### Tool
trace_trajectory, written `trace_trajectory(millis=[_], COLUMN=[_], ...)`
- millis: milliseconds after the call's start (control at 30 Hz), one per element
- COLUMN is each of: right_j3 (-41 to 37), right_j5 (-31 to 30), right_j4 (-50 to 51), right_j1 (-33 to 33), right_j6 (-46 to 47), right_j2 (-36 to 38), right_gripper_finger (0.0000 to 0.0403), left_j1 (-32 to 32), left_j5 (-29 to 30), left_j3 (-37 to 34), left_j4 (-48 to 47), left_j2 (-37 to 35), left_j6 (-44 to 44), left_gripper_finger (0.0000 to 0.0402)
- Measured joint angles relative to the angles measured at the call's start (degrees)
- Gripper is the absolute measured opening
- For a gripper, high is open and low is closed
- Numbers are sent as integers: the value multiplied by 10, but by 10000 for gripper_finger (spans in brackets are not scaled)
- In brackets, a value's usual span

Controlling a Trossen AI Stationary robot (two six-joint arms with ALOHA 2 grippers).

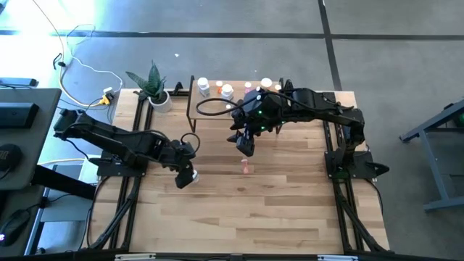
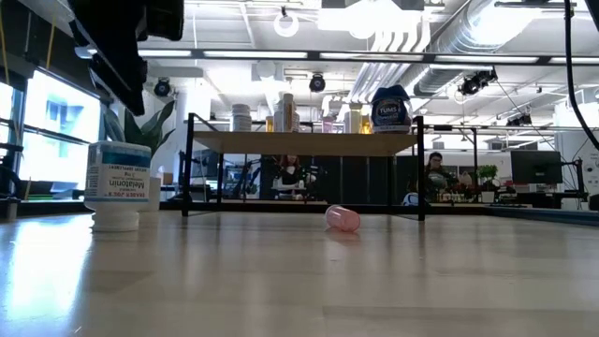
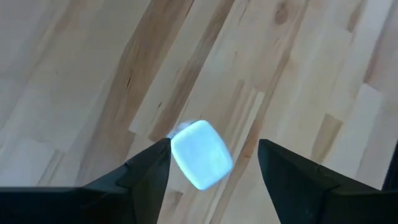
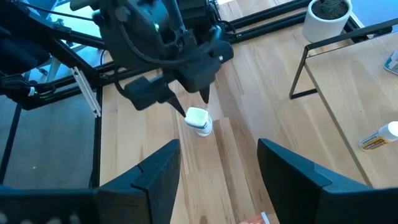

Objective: Pick and place medicine bottles onto shelf by color
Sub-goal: Put the white pill bottle on the shelf

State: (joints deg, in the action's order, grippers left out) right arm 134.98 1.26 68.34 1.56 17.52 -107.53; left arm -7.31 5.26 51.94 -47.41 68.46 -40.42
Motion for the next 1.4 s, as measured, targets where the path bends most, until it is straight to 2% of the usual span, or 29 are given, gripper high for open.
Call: trace_trajectory(millis=[300, 567, 867, 1000, 1267, 1400], right_j3=[0, 0, 0, 0, 0, 0], right_j5=[7, 7, 7, 7, 7, 7], right_j4=[2, 10, 17, 18, 18, 17], right_j1=[1, 1, 1, 1, 1, 1], right_j6=[-22, -26, -26, -26, -26, -11], right_j2=[0, 0, 0, 0, 0, 0], right_gripper_finger=[204, 204, 204, 204, 204, 204], left_j1=[25, 24, 23, 23, 23, 30], left_j5=[-13, -48, -55, -65, -80, -103], left_j3=[0, 0, 0, 0, 0, 0], left_j4=[3, 9, 13, 9, 9, 10], left_j2=[60, 106, 148, 155, 153, 152], left_j6=[-117, -150, -150, -147, -114, -82], left_gripper_finger=[270, 269, 267, 246, 155, 139])
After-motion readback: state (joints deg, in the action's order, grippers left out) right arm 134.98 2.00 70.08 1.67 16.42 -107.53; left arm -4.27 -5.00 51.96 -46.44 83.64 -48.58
